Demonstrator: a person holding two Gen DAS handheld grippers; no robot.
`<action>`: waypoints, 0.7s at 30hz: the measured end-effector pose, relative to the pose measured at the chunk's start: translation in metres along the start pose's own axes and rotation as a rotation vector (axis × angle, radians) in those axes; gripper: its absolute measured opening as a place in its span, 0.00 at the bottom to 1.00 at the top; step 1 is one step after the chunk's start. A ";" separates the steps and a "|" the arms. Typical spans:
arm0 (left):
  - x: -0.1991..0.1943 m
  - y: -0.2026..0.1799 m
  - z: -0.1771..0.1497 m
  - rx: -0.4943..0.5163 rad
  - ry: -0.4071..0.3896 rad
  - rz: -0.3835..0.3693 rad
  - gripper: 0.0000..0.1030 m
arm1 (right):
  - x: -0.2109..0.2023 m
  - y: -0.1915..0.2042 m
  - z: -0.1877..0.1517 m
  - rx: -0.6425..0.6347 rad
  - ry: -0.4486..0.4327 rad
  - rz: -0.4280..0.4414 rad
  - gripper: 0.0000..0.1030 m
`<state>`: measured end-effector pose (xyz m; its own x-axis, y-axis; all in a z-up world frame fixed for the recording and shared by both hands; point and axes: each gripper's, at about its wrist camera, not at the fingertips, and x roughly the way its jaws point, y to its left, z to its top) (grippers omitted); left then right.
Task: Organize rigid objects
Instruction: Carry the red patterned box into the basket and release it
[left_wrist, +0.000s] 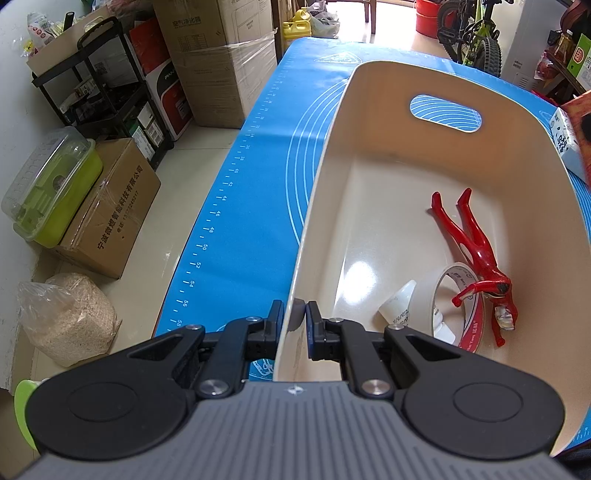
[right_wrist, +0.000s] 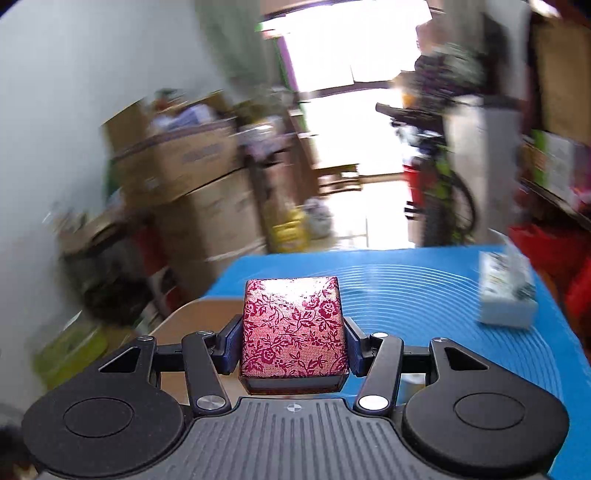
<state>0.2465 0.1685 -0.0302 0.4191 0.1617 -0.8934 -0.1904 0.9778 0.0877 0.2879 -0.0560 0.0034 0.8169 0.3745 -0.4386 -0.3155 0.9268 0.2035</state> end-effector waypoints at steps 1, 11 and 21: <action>0.000 0.000 0.000 0.000 0.000 0.000 0.14 | 0.001 0.010 -0.003 -0.034 0.007 0.017 0.57; 0.000 0.001 0.000 0.000 -0.001 -0.001 0.14 | 0.024 0.065 -0.031 -0.206 0.233 0.126 0.57; -0.001 0.000 0.000 0.002 0.000 0.008 0.14 | 0.038 0.072 -0.051 -0.328 0.361 0.129 0.57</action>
<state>0.2460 0.1684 -0.0295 0.4172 0.1698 -0.8928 -0.1919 0.9767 0.0962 0.2721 0.0263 -0.0434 0.5605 0.4181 -0.7148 -0.5853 0.8107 0.0153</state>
